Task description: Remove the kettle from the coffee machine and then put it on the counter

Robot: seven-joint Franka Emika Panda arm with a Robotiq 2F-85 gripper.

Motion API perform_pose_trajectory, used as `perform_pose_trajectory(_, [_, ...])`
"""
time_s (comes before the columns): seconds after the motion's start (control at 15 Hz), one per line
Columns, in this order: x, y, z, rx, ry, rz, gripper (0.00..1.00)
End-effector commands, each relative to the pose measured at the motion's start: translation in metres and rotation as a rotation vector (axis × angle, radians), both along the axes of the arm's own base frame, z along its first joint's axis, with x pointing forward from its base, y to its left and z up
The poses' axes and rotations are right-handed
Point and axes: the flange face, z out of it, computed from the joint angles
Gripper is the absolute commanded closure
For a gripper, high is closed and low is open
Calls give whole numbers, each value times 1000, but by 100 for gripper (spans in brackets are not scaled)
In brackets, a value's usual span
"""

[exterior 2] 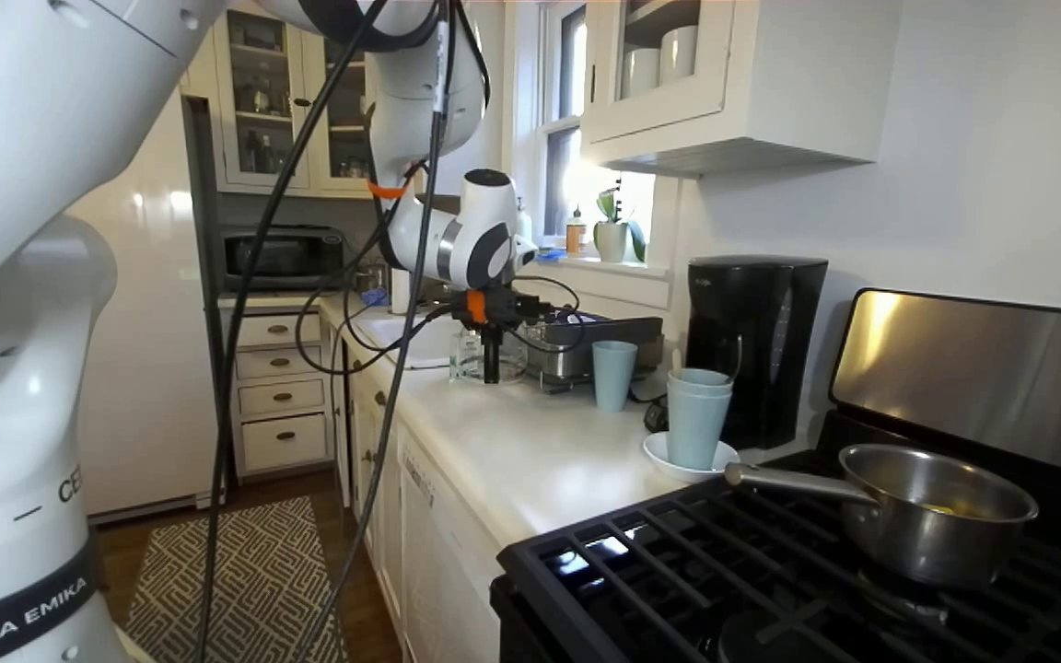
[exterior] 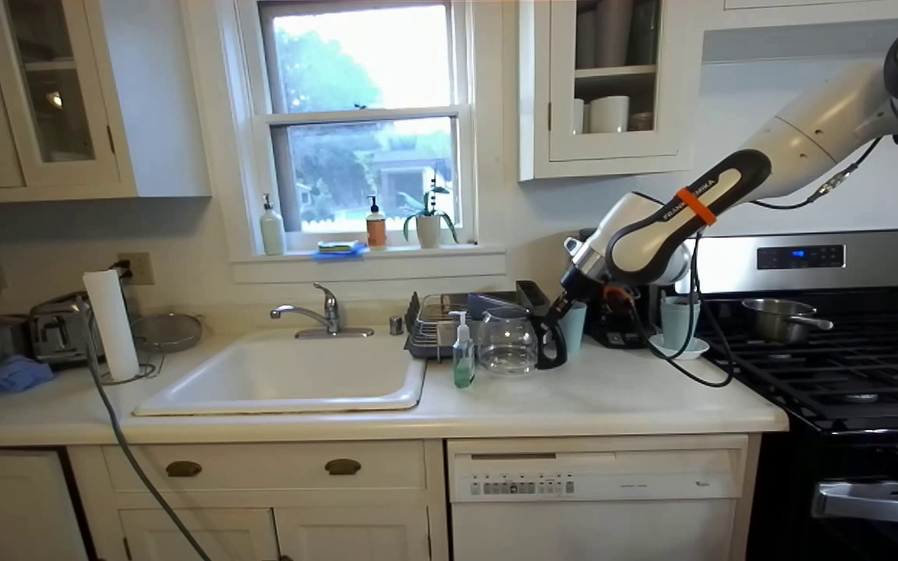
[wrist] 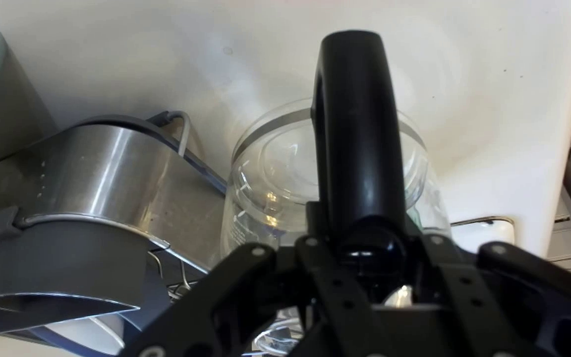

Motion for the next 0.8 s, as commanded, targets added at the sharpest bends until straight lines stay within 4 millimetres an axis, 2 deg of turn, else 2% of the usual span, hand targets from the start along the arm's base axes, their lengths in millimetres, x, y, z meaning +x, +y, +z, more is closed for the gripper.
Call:
perform_pose_trajectory(0.0, [13, -1, 1, 14, -19, -4, 92])
perform_pose_trajectory(0.73, [14, -4, -9, -4, -4, 6, 92])
